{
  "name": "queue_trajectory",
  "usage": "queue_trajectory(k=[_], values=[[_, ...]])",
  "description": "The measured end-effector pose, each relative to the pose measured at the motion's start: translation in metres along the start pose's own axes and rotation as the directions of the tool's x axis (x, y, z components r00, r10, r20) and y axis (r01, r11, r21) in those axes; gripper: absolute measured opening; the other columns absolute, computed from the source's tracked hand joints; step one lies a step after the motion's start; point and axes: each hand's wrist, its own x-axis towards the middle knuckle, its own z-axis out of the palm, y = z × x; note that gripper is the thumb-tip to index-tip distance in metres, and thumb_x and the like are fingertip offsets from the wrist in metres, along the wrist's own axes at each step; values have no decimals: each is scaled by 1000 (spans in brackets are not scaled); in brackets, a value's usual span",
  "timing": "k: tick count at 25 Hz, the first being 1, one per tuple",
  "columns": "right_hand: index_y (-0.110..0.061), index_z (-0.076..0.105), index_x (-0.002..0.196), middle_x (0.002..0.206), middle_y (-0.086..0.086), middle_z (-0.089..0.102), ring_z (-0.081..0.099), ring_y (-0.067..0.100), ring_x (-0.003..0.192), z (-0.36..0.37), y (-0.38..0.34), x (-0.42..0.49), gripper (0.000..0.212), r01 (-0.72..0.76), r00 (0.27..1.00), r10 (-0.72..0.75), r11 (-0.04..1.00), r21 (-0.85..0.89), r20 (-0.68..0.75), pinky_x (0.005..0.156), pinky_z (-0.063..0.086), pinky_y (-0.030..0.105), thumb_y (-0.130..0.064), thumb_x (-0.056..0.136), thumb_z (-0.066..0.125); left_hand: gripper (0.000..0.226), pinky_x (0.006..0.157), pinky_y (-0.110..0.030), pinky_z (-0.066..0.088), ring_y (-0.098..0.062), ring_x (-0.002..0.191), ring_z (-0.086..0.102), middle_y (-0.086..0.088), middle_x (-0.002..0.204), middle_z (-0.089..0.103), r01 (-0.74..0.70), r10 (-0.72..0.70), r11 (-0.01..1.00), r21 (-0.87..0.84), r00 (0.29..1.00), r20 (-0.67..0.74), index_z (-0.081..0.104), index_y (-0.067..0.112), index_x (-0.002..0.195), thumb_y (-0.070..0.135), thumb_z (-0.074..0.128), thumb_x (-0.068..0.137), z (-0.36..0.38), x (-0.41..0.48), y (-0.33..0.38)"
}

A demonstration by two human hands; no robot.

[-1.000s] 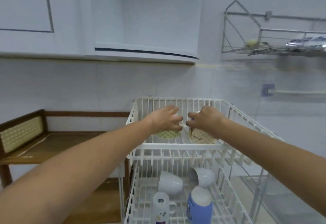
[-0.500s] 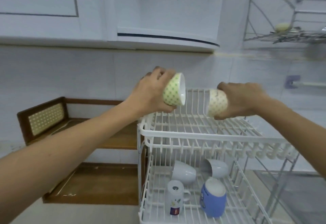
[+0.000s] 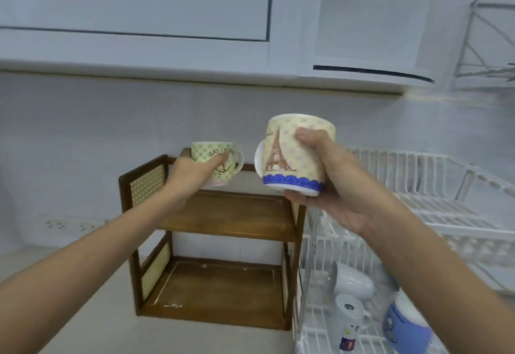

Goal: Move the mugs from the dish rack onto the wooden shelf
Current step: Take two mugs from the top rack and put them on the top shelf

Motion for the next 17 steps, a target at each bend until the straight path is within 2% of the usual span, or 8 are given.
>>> queue_trajectory(k=[3, 5, 7, 8, 10, 12, 15, 17], values=[[-23, 58, 112, 94, 4, 77, 74, 19, 82, 60, 42, 25, 69, -71, 996, 74, 996, 62, -52, 65, 61, 37, -50, 52, 79, 61, 79, -33, 56, -21, 92, 68, -6, 111, 70, 115, -115, 992, 46, 993, 6, 57, 16, 110, 53, 79, 67, -24, 25, -41], [-25, 53, 113, 98, 1, 74, 74, 14, 78, 81, 68, 56, 69, -44, 982, 30, 996, -73, -187, 59, 60, 28, -50, 55, 81, 67, 82, -36, 58, -21, 94, 68, -6, 110, 71, 123, -127, 987, 107, 991, 36, 58, 13, 116, 49, 81, 65, -34, 36, -67], [-29, 51, 103, 100, -3, 70, 71, 8, 76, 91, 94, 91, 59, -42, 953, -40, 963, -265, -300, 55, 56, 20, -45, 59, 84, 69, 85, -40, 58, -23, 97, 68, -6, 110, 71, 121, -128, 982, 143, 991, 38, 59, 14, 117, 48, 84, 62, -41, 43, -88], [-29, 50, 99, 99, -3, 70, 68, 6, 75, 91, 107, 108, 55, -73, 942, -45, 940, -334, -333, 52, 53, 17, -45, 59, 85, 73, 86, -40, 57, -24, 100, 67, -7, 112, 70, 122, -127, 981, 150, 991, 28, 57, 13, 119, 48, 84, 60, -42, 46, -97], [-27, 44, 101, 102, 0, 68, 64, 5, 73, 91, 133, 135, 63, -156, 925, -10, 901, -405, -379, 49, 48, 15, -49, 58, 85, 80, 88, -36, 56, -26, 107, 64, -8, 118, 67, 108, -110, 981, 159, 994, 5, 54, 13, 123, 50, 84, 60, -43, 53, -111], [-28, 34, 107, 109, 3, 62, 62, 12, 82, 93, 156, 157, 75, -209, 908, 12, 880, -427, -420, 58, 50, 21, -51, 56, 84, 83, 88, -31, 51, -26, 113, 60, -7, 123, 64, 98, -97, 981, 166, 995, -14, 50, 14, 126, 51, 84, 60, -44, 60, -124], [-27, 32, 119, 122, 7, 56, 57, 25, 108, 92, 182, 179, 86, -245, 899, 0, 829, -503, -437, 86, 53, 36, -49, 55, 84, 85, 88, -28, 46, -27, 117, 57, -7, 128, 61, 100, -100, 982, 163, 995, -6, 47, 15, 128, 52, 83, 61, -42, 68, -140], [-27, 31, 124, 125, 7, 55, 54, 25, 113, 92, 196, 187, 89, -226, 909, -21, 814, -536, -416, 88, 49, 34, -46, 55, 85, 86, 87, -28, 45, -27, 117, 57, -7, 129, 61, 105, -106, 985, 136, 994, -5, 44, 16, 130, 51, 83, 62, -38, 71, -151]])
